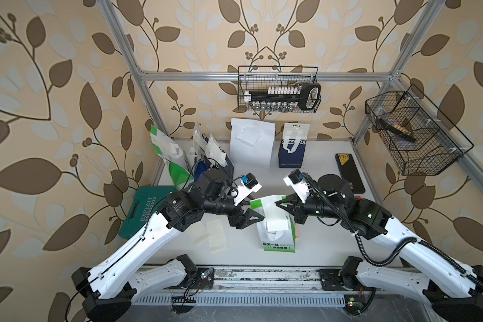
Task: Staple the receipts to the bags
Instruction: Place the takeout bag at the corner of the board.
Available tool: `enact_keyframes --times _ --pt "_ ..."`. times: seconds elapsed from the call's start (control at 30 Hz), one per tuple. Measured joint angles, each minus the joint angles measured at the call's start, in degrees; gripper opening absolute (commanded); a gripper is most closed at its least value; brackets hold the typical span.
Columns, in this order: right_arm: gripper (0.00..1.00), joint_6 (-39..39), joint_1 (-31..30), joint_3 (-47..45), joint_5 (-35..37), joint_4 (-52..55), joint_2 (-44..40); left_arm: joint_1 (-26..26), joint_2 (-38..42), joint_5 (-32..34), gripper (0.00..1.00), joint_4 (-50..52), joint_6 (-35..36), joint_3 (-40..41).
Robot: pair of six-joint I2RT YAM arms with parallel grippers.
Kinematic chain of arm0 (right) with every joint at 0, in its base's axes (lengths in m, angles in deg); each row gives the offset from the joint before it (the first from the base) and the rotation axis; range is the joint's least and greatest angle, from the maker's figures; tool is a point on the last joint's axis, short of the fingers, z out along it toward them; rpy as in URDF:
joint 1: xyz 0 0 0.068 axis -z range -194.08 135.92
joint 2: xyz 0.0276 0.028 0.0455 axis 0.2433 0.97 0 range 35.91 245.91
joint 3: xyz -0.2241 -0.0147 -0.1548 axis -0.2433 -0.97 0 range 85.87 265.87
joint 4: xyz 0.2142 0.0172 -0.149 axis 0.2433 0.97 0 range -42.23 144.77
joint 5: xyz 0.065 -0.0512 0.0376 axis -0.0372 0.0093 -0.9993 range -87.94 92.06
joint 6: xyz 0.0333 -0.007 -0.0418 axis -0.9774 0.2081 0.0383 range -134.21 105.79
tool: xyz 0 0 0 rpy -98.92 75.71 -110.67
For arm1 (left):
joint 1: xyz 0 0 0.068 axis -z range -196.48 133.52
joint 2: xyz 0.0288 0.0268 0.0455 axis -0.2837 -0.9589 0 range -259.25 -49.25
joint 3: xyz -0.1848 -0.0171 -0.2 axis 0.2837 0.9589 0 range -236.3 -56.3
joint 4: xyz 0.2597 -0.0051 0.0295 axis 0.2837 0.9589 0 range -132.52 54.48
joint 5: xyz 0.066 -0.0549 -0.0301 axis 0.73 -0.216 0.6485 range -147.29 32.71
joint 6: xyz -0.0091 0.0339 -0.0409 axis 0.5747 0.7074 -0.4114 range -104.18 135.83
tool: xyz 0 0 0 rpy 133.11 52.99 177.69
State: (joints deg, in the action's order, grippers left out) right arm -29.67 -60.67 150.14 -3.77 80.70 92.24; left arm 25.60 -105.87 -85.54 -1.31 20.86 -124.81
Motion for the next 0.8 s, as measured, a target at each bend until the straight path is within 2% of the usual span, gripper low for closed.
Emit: enact_keyframes --times 0.07,0.2,0.33,0.57,0.8 --pt "0.0 -1.64 1.92 3.08 9.94 3.85 0.22 0.0 1.36 4.09 0.99 -0.66 -1.84 0.0" --pt "0.0 -5.31 10.71 7.37 27.19 9.49 1.99 0.0 8.83 10.97 0.99 -4.83 -5.33 1.22" --pt "0.0 -6.12 18.86 7.26 36.87 9.99 5.01 0.0 15.37 15.47 0.99 -7.21 -7.43 1.68" --pt "0.0 -3.74 29.66 4.22 41.92 -6.56 14.29 0.0 16.13 20.24 0.99 -7.78 -9.07 3.91" --pt "0.0 -2.32 36.72 4.26 40.79 -24.65 28.59 0.0 18.56 22.27 0.99 -8.28 -9.77 8.59"
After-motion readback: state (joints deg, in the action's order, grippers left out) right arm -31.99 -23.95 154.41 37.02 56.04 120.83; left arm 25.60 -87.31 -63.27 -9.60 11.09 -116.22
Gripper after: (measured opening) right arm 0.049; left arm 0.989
